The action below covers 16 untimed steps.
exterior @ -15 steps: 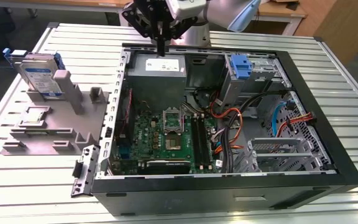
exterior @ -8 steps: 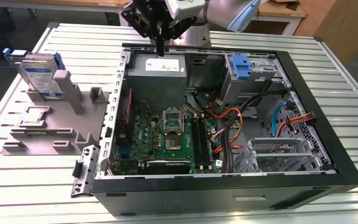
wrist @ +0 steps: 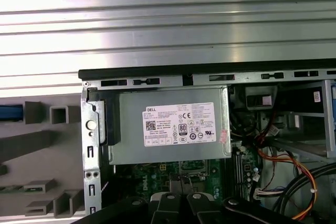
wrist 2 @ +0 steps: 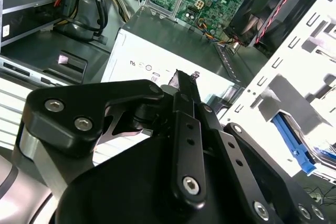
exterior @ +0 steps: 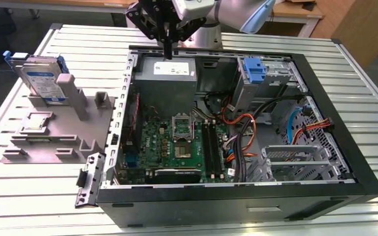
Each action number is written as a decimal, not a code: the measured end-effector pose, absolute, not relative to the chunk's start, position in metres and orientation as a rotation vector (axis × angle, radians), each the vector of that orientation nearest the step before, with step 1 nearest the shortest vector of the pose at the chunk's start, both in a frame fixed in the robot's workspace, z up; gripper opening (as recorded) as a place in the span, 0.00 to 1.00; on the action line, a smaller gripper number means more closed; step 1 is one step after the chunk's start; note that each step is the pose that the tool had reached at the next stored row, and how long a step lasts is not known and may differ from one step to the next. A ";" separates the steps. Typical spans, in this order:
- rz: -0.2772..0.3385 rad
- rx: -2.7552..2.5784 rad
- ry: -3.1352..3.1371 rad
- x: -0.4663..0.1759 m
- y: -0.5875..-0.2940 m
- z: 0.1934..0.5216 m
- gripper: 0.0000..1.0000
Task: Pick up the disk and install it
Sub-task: 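Reach for the disk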
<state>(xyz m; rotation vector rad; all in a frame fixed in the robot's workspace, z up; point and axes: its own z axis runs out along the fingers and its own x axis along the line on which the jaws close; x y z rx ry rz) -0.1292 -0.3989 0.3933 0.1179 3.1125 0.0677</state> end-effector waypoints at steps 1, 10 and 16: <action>0.068 0.118 3.113 -0.129 -0.399 0.393 0.10; 0.068 0.118 3.112 -0.132 -0.399 0.393 0.10; 0.068 0.118 3.113 -0.136 -0.399 0.393 0.10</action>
